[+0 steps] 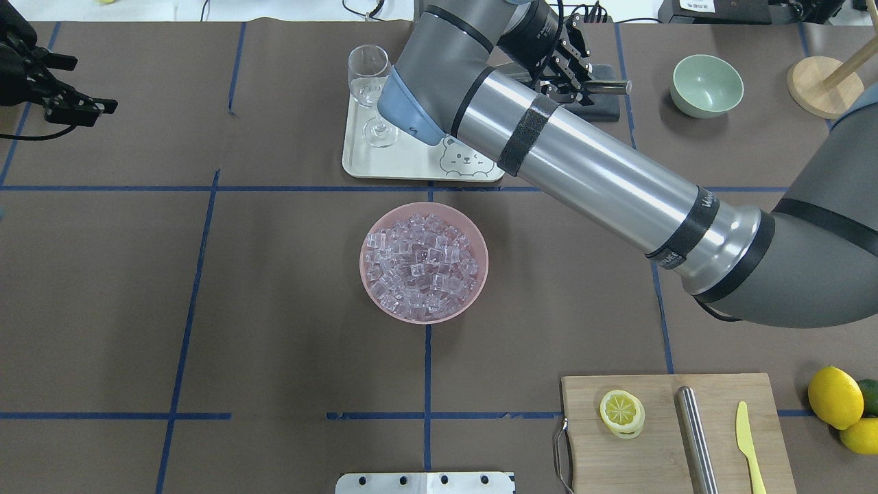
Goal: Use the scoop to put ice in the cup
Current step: 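Tilt the scoop with the right gripper to pour ice into the clear glass, then carry the empty scoop back toward its starting spot with the right gripper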
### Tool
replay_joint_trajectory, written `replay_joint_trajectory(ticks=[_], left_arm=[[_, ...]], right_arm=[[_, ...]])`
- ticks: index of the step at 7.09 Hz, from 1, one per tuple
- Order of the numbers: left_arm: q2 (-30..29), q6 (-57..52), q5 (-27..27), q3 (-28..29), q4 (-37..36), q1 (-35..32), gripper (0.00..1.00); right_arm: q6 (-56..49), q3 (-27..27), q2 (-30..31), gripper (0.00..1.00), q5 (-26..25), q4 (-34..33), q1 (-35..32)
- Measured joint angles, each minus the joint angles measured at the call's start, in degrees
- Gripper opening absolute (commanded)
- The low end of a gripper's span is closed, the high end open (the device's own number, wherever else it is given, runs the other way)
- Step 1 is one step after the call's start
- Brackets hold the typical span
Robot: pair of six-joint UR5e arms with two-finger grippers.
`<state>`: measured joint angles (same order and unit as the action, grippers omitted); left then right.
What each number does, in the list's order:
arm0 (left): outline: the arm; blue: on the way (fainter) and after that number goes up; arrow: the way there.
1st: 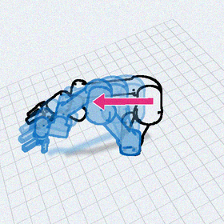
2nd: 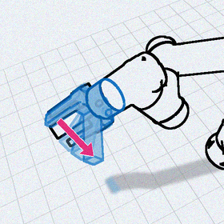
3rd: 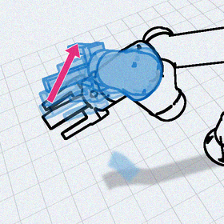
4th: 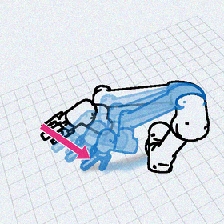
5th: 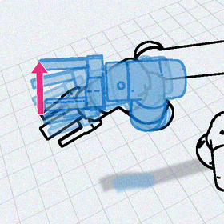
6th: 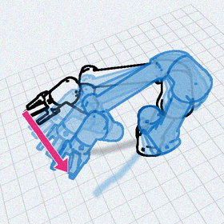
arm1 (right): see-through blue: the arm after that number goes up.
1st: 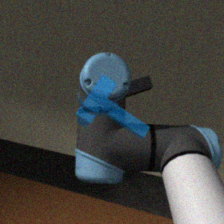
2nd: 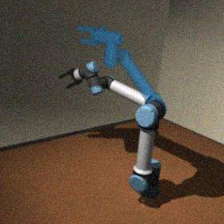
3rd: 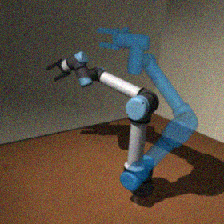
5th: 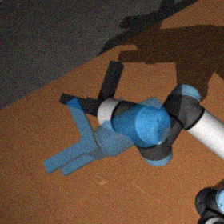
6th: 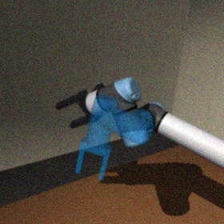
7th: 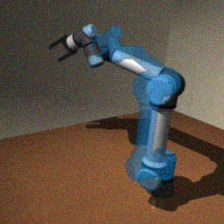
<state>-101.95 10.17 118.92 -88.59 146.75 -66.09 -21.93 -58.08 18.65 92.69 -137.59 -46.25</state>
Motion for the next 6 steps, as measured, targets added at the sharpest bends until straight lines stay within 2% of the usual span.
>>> replay_joint_trajectory(ticks=[3, 4, 6], left_arm=[[0.0, 0.0, -0.1, 0.0, 0.1, 0.0, 1.00], [0.5, 0.0, -0.3, -0.1, 0.1, 0.1, 1.00], [1.8, 0.0, -0.5, -0.3, 0.0, 0.3, 1.00]], right_arm=[[-2.4, -1.2, 0.3, 0.00, -3.7, -3.4, 0.0], [-2.6, -4.2, 1.7, 0.00, -3.7, -3.7, -0.1], [-2.1, -13.4, 7.1, 0.00, -1.1, -3.1, -1.3]])
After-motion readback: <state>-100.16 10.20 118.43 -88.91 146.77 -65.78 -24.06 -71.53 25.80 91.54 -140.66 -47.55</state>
